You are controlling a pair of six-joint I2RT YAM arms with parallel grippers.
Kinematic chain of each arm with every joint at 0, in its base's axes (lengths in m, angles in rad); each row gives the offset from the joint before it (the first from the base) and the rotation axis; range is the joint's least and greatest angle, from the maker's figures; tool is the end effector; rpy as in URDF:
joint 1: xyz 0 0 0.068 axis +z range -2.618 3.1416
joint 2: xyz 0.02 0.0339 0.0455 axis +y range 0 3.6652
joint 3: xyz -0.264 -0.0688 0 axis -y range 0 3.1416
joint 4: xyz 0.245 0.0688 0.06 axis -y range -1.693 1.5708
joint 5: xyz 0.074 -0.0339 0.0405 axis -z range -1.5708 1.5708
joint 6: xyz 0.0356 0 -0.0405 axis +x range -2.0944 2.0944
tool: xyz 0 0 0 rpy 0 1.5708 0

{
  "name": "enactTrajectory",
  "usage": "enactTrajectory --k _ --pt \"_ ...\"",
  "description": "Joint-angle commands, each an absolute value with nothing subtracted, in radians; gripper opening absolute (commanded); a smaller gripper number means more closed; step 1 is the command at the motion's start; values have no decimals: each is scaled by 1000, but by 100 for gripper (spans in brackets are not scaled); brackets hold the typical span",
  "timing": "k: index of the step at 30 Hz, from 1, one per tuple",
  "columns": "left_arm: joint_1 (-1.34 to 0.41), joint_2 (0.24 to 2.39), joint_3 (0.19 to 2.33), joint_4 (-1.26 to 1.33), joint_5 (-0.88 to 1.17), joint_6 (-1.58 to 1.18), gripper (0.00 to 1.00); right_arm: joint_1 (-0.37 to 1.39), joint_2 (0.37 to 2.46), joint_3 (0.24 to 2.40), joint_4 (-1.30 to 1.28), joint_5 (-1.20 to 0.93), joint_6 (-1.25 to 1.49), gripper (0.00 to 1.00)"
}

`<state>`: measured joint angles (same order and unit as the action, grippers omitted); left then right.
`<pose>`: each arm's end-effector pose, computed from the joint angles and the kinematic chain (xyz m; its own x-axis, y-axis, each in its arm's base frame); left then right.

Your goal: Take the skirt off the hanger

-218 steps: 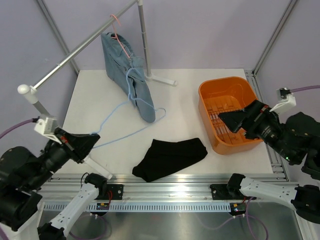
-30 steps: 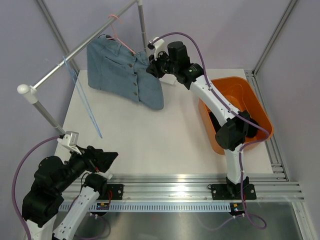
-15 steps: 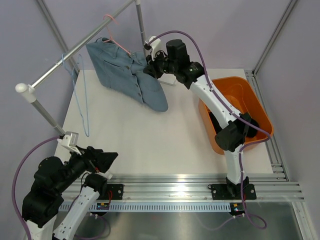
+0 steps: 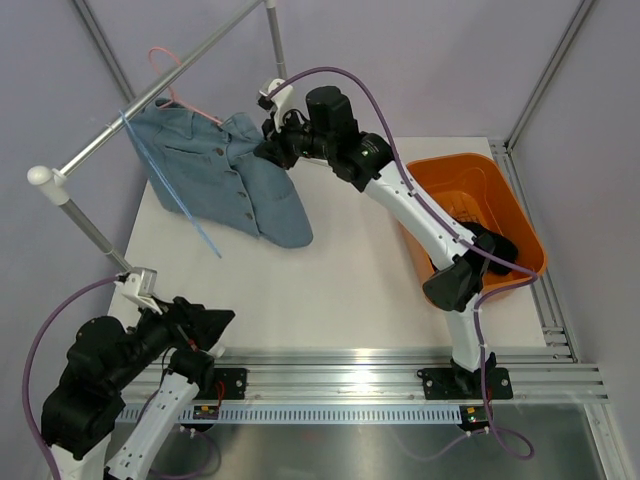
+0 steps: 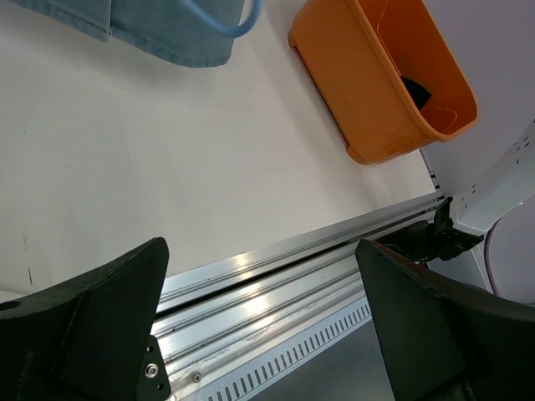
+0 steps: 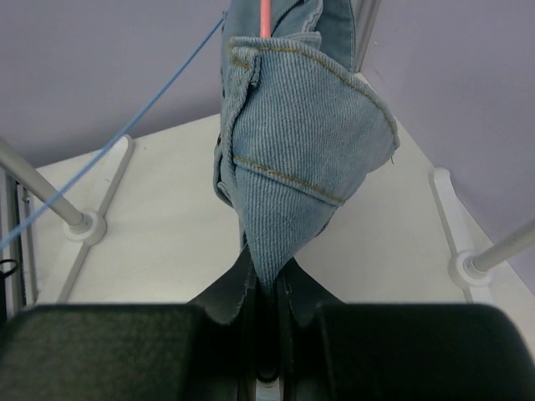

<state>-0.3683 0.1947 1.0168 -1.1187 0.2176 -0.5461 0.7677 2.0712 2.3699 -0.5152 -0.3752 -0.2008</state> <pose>-0.0141 -0.0028 0.3531 -0.5156 -0.3446 -0.7845 0.3234 0.7696 -0.5506 0.3275 0.3343 0.4516 0.0288 -0.2301 -0.9727 -0.9164 0.3827 -0.1177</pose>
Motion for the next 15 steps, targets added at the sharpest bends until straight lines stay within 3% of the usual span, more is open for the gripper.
enactTrajectory --k 1,10,15 --pt "-370 175 1058 -1112 245 -528 99 778 2037 2471 -360 -364 -134 0" --pt "-370 172 1074 -1118 265 -541 99 784 2131 2603 -376 -360 -49 0" --pt "-368 178 1094 -1121 273 -545 99 784 2135 2560 -374 -339 -28 0"
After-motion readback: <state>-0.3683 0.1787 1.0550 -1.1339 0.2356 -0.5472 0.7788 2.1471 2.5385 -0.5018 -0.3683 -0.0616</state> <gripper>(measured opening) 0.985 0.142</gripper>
